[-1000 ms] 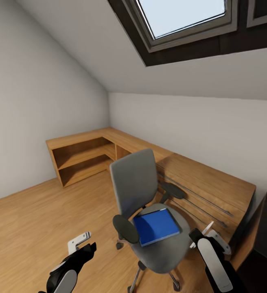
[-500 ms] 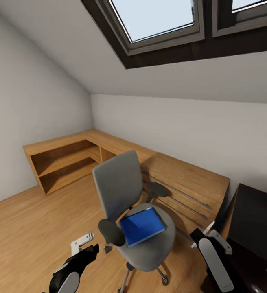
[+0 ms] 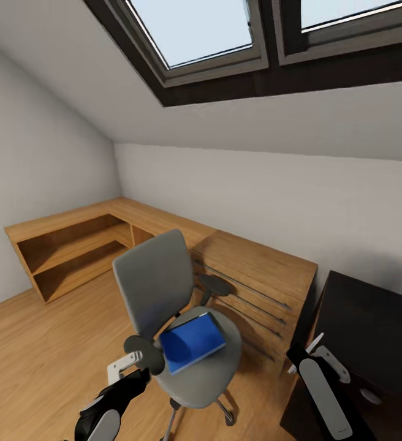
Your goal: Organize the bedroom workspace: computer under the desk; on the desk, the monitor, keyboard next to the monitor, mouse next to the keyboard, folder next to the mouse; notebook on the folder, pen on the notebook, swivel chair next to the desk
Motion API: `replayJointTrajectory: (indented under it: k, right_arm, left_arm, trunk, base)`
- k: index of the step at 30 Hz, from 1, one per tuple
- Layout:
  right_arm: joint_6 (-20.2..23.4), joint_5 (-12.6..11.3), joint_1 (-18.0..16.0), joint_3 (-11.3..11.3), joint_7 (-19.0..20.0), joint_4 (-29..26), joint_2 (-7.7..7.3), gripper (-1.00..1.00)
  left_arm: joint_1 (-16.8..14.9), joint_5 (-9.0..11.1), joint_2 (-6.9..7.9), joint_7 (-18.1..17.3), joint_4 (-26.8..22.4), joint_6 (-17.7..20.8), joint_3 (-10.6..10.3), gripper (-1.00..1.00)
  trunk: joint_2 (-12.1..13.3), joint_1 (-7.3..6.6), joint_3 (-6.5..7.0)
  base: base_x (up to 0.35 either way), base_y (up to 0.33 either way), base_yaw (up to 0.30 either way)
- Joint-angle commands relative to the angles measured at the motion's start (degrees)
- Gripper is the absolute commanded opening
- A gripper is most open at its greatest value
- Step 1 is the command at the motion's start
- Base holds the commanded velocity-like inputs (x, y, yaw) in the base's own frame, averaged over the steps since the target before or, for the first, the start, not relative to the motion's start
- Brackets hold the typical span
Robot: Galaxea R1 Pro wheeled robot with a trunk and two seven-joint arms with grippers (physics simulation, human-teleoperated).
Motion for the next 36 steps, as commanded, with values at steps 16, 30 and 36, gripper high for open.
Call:
replayJointTrajectory:
  k: [16,30,36]
  right_arm:
    - [0.37,-0.16,-0.05,0.10,-0.36,-0.06,-0.06,-1.00]
    - [0.35,-0.18,-0.06,-0.04,1.13,2.64,-0.06,-1.00]
    - [0.42,-0.49,-0.25,-3.25,6.77,7.38,-2.22,-1.00]
  left_arm:
    - [-0.06,0.32,-0.04,0.54,-0.10,0.17,-0.13,1.00]
    - [-0.06,0.39,0.03,1.32,0.23,0.10,-2.41,1.00]
    - [-0.06,0.30,0.05,1.35,0.25,0.04,-2.91,1.00]
  trunk:
    - [6.37,-3.51,2.80]
    - [7.98,-4.39,3.52]
    - [7.98,-4.39,3.52]
  base:
    - [0.000,-0.309,-0.001]
    - [0.082,-0.125,0.000]
    - [0.318,0.000,0.000]
